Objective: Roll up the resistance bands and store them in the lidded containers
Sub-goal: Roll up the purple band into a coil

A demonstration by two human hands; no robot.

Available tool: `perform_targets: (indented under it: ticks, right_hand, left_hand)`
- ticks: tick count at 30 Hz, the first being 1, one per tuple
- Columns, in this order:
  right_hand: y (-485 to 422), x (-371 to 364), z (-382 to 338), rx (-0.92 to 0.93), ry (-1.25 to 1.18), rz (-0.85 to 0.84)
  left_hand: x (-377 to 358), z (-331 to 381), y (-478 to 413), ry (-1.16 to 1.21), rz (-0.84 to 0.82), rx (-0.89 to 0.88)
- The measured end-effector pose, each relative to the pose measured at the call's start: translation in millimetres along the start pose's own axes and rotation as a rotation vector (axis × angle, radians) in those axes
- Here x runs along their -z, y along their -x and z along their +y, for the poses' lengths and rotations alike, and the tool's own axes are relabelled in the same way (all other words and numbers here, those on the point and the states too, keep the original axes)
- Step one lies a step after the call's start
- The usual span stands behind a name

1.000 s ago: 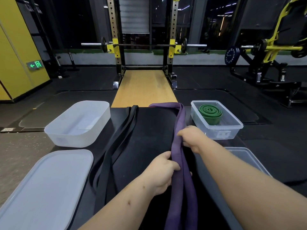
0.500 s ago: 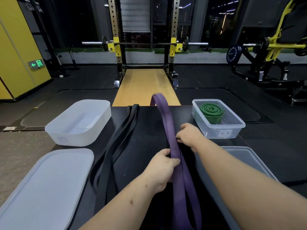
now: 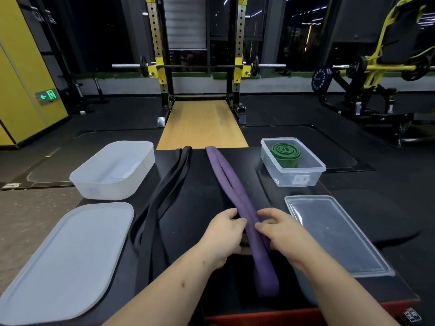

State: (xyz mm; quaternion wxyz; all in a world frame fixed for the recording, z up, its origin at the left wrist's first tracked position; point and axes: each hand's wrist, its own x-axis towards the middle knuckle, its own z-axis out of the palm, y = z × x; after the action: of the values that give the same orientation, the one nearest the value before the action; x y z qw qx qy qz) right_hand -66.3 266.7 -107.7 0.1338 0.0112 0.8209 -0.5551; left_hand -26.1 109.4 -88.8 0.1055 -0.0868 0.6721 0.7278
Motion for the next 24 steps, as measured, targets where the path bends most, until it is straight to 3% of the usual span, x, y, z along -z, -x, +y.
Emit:
perform_targets:
  ticks: [7, 10, 15, 20, 24]
  right_hand:
    - [22, -8, 7, -0.045, -0.154, -0.124]
    - [31, -9, 3, -0.044, -0.212, -0.229]
    - [48, -8, 3, -0.041, -0.157, -0.262]
    - [61, -9, 8, 0.006, -0.113, -0.239]
    - [58, -15, 11, 0.023, -0.071, -0.245]
  left_hand:
    - [10, -9, 15, -0.050, 0.018, -0.039]
    - [15, -11, 13, -0.253, 0.084, -0.101]
    - [16, -12, 13, -0.633, 0.161, -0.130]
    - [16, -23, 17, -0.685, 0.330, -0.141]
    - [20, -27, 19, -0.985, 0.271, -0.313]
